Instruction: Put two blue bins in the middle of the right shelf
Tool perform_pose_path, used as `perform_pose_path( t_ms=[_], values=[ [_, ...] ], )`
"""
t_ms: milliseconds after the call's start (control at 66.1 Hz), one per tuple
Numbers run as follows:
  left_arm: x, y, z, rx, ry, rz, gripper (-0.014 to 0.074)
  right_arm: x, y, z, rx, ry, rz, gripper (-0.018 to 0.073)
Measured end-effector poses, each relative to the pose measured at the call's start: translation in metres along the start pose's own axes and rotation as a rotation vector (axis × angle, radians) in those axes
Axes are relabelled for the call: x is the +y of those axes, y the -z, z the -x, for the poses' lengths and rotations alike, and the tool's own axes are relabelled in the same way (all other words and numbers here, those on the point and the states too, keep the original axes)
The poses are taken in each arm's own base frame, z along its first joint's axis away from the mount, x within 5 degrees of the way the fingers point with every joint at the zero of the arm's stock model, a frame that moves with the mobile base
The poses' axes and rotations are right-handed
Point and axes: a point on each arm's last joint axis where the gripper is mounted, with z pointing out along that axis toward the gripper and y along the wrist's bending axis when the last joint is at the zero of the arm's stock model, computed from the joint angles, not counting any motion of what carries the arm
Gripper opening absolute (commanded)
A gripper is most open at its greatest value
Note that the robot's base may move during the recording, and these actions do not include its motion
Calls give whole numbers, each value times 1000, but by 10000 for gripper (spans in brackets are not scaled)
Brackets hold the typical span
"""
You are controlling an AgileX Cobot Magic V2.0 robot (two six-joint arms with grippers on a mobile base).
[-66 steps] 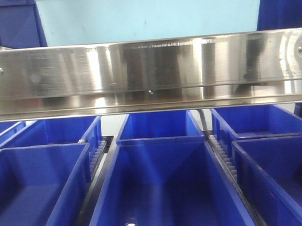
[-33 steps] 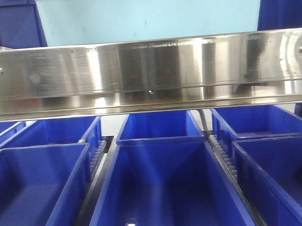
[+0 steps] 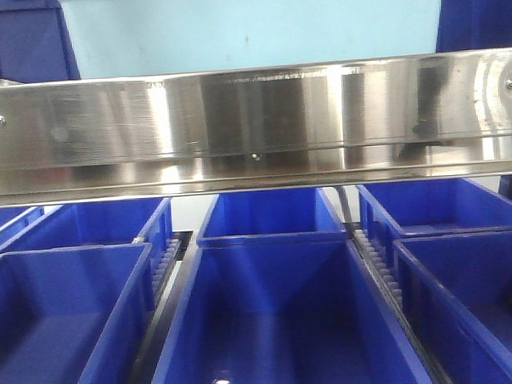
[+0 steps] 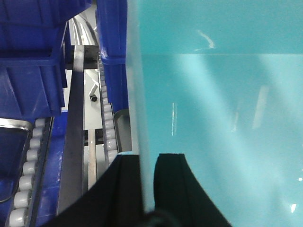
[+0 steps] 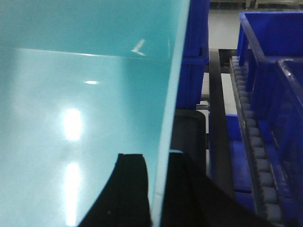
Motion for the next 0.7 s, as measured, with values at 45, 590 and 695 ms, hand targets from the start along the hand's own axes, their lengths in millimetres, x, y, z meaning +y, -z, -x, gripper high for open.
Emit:
perform_pose_path(
  t_ms=[45, 590, 695],
  values=[
    [0, -2, -1, 8, -1, 2, -111, 0, -3, 0, -10, 15, -10, -165],
    [-1, -55, -56, 76, -45, -5, -111, -3, -51, -45, 21, 41, -43, -165],
    [0, -62, -67, 86, -46, -8, -111, -3, -60, -54, 49, 44, -47, -165]
  ],
)
